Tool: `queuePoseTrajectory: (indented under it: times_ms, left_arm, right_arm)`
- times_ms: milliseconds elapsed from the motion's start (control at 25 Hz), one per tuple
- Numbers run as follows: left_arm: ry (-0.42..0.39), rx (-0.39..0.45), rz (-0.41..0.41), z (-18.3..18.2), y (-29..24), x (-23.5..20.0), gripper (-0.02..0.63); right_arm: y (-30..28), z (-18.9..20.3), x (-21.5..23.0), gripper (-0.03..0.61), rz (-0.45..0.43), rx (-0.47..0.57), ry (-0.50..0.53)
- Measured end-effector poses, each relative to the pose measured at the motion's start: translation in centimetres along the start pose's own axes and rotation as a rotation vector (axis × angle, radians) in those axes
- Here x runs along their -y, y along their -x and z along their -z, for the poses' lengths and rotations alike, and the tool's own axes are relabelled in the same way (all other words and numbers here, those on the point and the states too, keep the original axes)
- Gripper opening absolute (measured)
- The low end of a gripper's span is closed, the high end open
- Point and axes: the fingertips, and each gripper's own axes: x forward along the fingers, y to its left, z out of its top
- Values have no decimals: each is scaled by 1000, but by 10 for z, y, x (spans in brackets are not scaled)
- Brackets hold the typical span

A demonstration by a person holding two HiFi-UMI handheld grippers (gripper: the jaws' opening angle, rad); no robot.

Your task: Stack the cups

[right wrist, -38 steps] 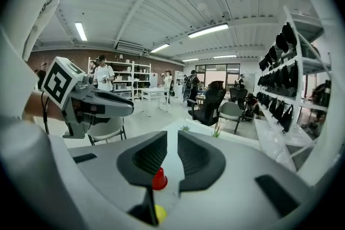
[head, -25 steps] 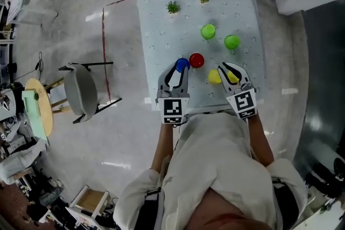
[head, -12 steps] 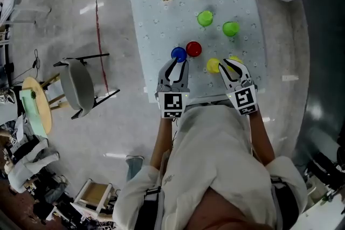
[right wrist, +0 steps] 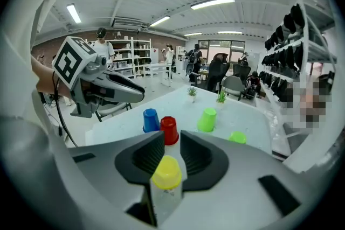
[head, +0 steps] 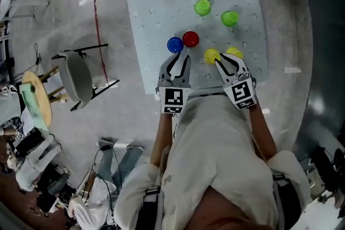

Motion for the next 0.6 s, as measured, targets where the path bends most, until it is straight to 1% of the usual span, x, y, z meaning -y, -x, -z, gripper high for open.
queuePoseTrajectory:
  times_ms: [240,480,600]
  left_arm:
    - [2,-30,31,13,-7,14,110]
    - [8,-57,60,24,-15,27,110]
    - [12,-70,70,30,-17,32,110]
  right_arm:
    - [-10,19,-6,125,-44,-53,19]
    - [-21,41,-14,207,-90,-131,61]
    - [-28,50,-18,233,-107,-155,82]
